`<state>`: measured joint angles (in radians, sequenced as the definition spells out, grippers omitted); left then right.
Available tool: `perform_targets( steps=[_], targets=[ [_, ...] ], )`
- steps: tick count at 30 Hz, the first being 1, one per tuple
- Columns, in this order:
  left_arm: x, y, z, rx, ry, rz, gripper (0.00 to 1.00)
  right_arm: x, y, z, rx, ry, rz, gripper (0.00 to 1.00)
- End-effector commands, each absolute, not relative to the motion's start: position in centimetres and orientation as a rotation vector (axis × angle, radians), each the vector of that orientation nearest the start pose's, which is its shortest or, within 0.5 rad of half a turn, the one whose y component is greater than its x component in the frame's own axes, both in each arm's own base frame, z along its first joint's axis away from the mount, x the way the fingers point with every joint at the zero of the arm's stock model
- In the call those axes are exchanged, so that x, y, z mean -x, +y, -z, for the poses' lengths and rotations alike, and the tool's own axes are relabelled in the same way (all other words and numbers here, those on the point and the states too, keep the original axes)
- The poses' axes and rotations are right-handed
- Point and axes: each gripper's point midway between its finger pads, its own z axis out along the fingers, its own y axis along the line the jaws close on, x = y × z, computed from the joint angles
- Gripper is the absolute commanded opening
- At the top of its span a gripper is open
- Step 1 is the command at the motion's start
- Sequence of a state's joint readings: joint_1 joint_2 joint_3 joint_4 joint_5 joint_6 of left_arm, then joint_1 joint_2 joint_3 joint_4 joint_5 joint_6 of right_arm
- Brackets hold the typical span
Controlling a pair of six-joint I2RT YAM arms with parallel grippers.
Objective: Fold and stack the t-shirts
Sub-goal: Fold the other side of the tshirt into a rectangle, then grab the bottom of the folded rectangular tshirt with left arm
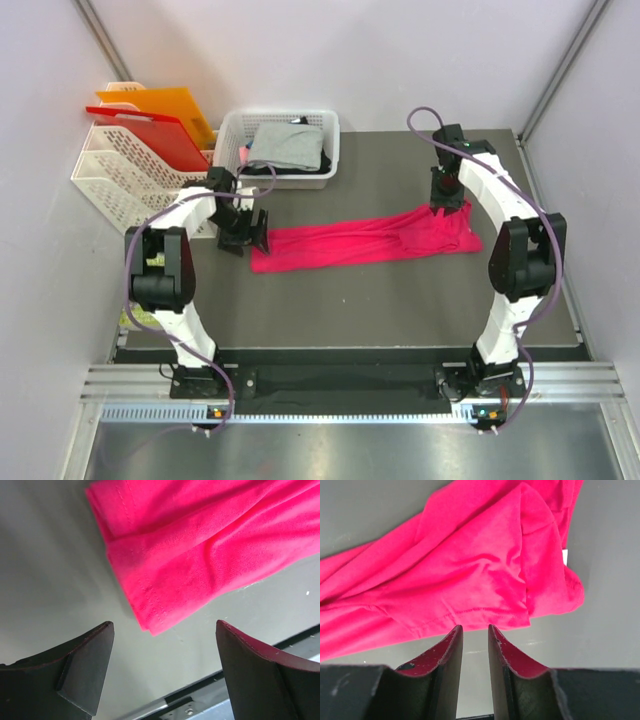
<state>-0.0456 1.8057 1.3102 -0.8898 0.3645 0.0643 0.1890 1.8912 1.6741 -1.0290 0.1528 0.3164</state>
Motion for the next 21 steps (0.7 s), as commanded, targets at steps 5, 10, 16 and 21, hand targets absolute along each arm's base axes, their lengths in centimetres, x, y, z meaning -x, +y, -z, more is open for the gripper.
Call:
perform_targets(
  steps=[5, 10, 16, 21],
  targets=[
    [-33.1, -8.6, -5.0, -0.110, 2.897, 0.677, 0.87, -37.4, 5.7, -15.6, -0.205, 2.726, 0.123, 0.28],
    [-33.1, -8.3, -3.1, -0.118, 2.930, 0.659, 0.86, -36.7, 5.8, -15.4, -0.206, 2.742, 0.117, 0.28],
    [-32.9, -8.0, -0.2, -0.154, 2.977, 0.646, 0.87, -36.9, 6.1, -16.0, -0.205, 2.741, 0.105, 0.28],
    [-33.3, -8.6, 0.7, -0.141, 2.985, 0.701, 0.80, -37.0, 6.7, -16.1, -0.199, 2.743, 0.093, 0.28]
  ],
)
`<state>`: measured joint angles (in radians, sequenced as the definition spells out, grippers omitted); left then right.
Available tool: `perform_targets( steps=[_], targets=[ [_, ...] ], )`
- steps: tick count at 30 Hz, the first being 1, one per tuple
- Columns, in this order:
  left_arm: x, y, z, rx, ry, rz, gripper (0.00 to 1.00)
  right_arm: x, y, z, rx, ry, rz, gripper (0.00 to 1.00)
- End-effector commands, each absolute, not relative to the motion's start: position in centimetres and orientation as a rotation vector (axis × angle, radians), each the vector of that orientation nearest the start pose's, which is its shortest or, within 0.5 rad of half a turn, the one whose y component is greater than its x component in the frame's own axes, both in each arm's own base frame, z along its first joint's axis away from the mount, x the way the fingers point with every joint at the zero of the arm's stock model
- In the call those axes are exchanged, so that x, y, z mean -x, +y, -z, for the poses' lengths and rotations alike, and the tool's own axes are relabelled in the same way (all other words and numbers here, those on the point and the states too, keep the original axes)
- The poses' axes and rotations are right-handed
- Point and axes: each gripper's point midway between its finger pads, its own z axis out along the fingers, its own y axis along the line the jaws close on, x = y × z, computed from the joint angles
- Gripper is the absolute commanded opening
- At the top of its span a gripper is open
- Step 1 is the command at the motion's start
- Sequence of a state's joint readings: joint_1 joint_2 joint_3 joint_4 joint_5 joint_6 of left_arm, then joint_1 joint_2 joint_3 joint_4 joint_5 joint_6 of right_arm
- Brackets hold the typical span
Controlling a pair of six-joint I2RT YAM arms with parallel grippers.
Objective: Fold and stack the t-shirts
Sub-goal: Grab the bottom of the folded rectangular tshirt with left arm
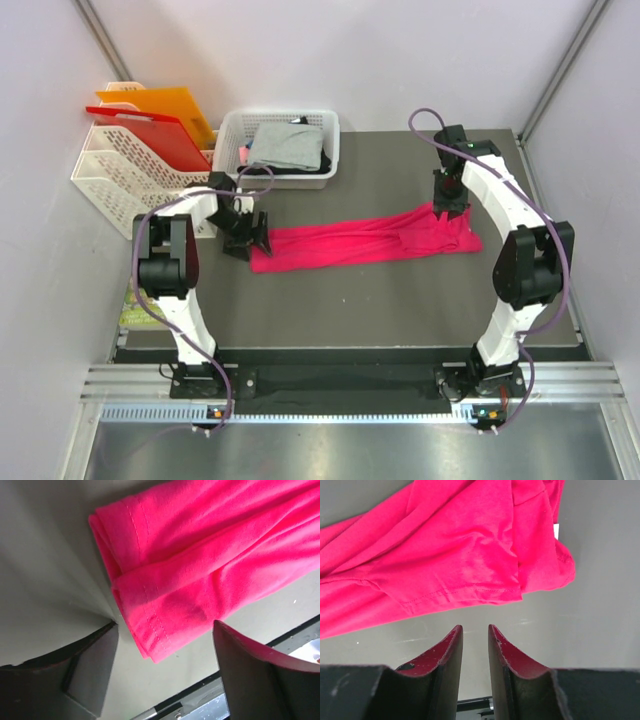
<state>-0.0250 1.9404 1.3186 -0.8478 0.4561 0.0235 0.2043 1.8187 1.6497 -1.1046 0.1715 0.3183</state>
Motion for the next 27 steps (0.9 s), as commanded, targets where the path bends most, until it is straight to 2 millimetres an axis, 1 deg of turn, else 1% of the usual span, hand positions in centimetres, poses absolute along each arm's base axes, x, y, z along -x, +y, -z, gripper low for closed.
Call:
perform_targets(
  steps=[1, 4, 10, 11, 12, 13, 14, 16, 17, 18, 23, 27],
  targets=[
    [-33.3, -8.8, 0.6, -0.134, 2.982, 0.722, 0.78, -37.0, 6.8, -16.0, -0.193, 2.745, 0.093, 0.27],
    [-33.4, -9.3, 0.5, -0.134, 2.974, 0.757, 0.69, -37.0, 7.0, -15.9, -0.193, 2.747, 0.092, 0.27],
    [-32.8, -10.3, 0.7, -0.166, 2.976, 0.760, 0.68, -37.0, 7.2, -15.7, -0.188, 2.749, 0.091, 0.26],
    [-32.5, -10.3, 0.8, -0.165, 2.980, 0.759, 0.66, -37.0, 7.2, -15.6, -0.186, 2.751, 0.091, 0.26],
    [-32.5, -10.4, 0.9, -0.165, 2.981, 0.759, 0.62, -37.0, 7.2, -15.5, -0.186, 2.753, 0.091, 0.26],
    [-32.5, -10.3, 0.9, -0.161, 2.982, 0.755, 0.56, -37.0, 7.2, -15.6, -0.187, 2.753, 0.088, 0.26],
    [-32.5, -10.3, 1.0, -0.160, 2.978, 0.747, 0.36, -37.0, 7.2, -15.6, -0.187, 2.752, 0.085, 0.26],
    [-32.6, -10.1, 1.1, -0.167, 2.977, 0.732, 0.16, -36.9, 7.3, -15.7, -0.186, 2.750, 0.075, 0.26],
    [-32.6, -10.0, 1.0, -0.169, 2.978, 0.725, 0.02, -36.9, 7.3, -15.7, -0.186, 2.748, 0.075, 0.26],
    [-32.7, -9.9, 1.0, -0.172, 2.978, 0.713, 0.00, -36.9, 7.4, -15.8, -0.184, 2.745, 0.075, 0.26],
    [-33.1, -9.0, 0.5, -0.200, 2.966, 0.630, 0.00, -36.9, 7.2, -16.0, -0.183, 2.742, 0.077, 0.25],
    [-33.2, -7.3, -0.5, -0.211, 2.976, 0.530, 0.00, -37.0, 7.2, -16.0, -0.181, 2.737, 0.077, 0.24]
  ],
)
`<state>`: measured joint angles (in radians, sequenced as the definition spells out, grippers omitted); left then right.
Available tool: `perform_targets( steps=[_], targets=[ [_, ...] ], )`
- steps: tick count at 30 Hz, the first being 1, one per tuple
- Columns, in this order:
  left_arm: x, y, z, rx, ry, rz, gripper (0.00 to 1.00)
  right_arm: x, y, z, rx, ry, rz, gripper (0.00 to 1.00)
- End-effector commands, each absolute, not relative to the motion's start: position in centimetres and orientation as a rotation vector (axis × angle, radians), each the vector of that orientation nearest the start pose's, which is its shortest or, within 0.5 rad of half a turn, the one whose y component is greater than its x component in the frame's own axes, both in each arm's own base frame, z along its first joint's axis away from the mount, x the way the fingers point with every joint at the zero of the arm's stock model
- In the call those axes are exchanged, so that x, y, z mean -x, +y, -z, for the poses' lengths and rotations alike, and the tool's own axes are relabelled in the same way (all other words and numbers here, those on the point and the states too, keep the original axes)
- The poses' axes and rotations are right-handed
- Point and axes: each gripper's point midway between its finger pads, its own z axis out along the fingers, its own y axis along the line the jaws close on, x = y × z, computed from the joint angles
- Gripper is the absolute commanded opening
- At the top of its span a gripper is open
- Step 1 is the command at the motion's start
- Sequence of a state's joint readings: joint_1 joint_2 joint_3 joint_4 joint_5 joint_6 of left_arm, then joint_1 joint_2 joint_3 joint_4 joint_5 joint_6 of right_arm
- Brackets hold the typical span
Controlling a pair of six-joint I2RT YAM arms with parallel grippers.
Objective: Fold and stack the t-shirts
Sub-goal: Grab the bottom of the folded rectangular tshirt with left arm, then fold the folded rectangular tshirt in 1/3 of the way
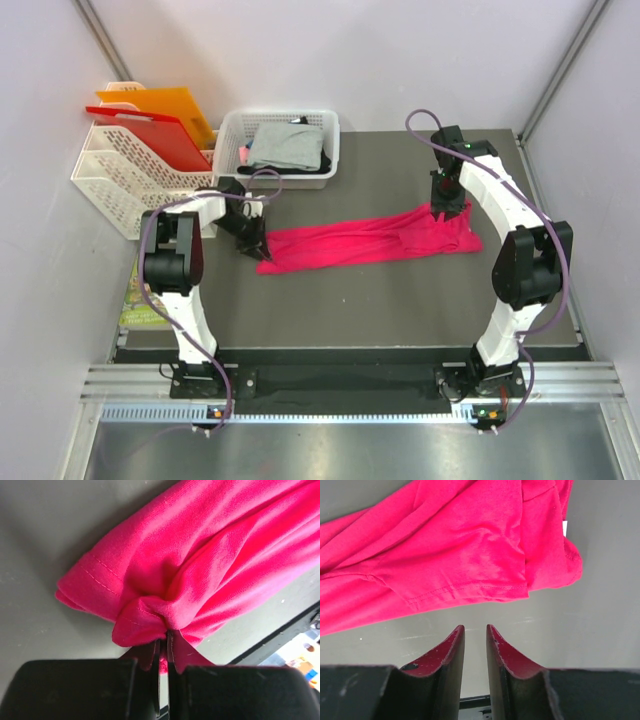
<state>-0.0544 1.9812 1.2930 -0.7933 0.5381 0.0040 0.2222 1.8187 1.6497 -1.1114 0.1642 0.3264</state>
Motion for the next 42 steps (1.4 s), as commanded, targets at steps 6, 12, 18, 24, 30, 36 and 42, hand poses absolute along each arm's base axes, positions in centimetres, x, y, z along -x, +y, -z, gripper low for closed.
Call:
perform_targets(
  steps=[6, 12, 18, 24, 30, 36, 42],
  targets=[
    [-33.8, -2.7, -4.3, -0.217, 2.920, 0.373, 0.00, -37.0, 7.5, -15.7, -0.185, 2.732, 0.056, 0.24],
    [-32.4, 1.1, -6.4, -0.224, 2.929, 0.300, 0.00, -36.9, 7.8, -15.6, -0.186, 2.729, 0.030, 0.24],
    [-33.9, -1.3, -11.2, -0.215, 2.850, 0.423, 0.00, -36.7, 8.0, -15.3, -0.181, 2.730, 0.006, 0.23],
    [-36.7, -7.0, -15.7, -0.358, 2.758, 0.511, 0.00, -36.0, 8.0, -15.3, -0.184, 2.724, -0.006, 0.23],
    [-36.6, -13.1, -15.8, -0.571, 2.766, 0.543, 0.00, -35.1, 7.6, -15.3, -0.187, 2.717, 0.004, 0.23],
    [-35.2, -17.8, -15.1, -0.732, 2.797, 0.584, 0.00, -34.4, 7.2, -15.0, -0.193, 2.716, 0.007, 0.23],
    [-34.2, -20.4, -14.4, -0.837, 2.814, 0.574, 0.00, -34.0, 6.8, -14.8, -0.196, 2.714, 0.005, 0.23]
  ],
)
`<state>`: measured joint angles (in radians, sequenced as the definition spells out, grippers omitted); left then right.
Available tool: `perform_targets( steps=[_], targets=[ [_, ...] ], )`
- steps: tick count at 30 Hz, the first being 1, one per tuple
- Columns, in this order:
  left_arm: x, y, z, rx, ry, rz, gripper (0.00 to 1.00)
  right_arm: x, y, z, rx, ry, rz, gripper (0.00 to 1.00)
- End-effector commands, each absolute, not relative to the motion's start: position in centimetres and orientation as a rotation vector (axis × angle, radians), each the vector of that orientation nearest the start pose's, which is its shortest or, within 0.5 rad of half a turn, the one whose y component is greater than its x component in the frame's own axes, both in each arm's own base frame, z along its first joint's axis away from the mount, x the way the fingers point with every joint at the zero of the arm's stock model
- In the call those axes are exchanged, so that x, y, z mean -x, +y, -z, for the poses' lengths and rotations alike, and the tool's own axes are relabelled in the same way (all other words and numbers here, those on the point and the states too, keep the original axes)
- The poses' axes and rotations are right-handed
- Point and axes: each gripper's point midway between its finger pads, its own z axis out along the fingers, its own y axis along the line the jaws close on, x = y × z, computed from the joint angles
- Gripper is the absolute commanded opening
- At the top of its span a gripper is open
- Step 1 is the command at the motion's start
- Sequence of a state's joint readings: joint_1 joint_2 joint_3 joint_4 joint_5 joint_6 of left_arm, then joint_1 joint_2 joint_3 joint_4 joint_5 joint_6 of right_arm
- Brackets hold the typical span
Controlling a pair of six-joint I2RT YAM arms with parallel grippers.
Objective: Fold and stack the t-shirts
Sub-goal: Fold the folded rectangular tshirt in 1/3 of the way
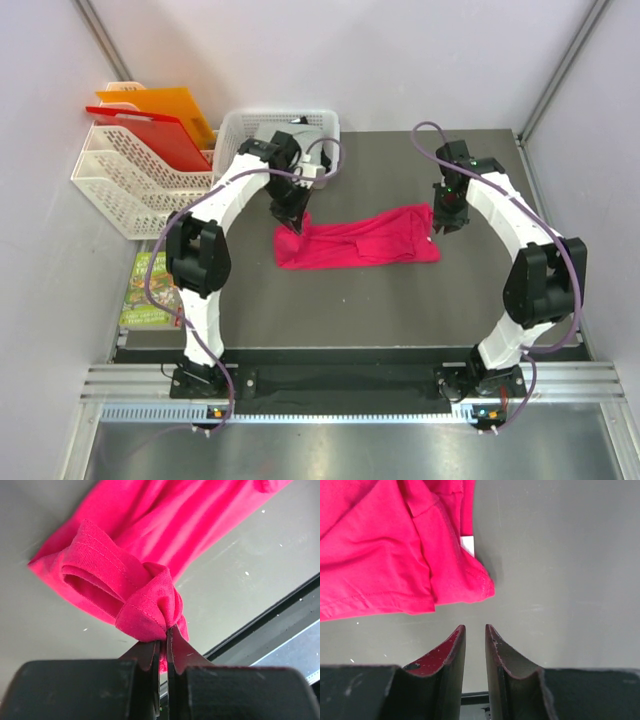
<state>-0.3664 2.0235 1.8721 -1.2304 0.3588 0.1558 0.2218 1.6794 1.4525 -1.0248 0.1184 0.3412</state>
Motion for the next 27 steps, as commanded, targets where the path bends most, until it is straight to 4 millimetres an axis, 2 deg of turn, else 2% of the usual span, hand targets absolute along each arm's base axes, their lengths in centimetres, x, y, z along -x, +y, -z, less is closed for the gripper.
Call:
perform_targets(
  steps=[1, 8, 13, 21, 27],
  targets=[
    [-34.0, -20.8, -14.3, -0.857, 2.814, 0.571, 0.00, -33.9, 6.8, -14.8, -0.196, 2.717, 0.002, 0.23],
    [-33.6, -23.2, -13.2, -0.921, 2.826, 0.565, 0.00, -33.7, 6.6, -14.6, -0.193, 2.721, -0.005, 0.23],
    [-32.9, -25.1, -11.6, -0.977, 2.837, 0.560, 0.00, -33.6, 6.7, -14.6, -0.192, 2.720, -0.022, 0.22],
    [-34.1, -27.5, -9.2, -1.001, 2.841, 0.542, 0.00, -33.1, 7.0, -14.4, -0.191, 2.723, -0.049, 0.21],
    [-35.6, -29.0, -8.4, -1.004, 2.808, 0.508, 0.00, -32.5, 7.1, -14.3, -0.195, 2.727, -0.070, 0.20]
  ],
)
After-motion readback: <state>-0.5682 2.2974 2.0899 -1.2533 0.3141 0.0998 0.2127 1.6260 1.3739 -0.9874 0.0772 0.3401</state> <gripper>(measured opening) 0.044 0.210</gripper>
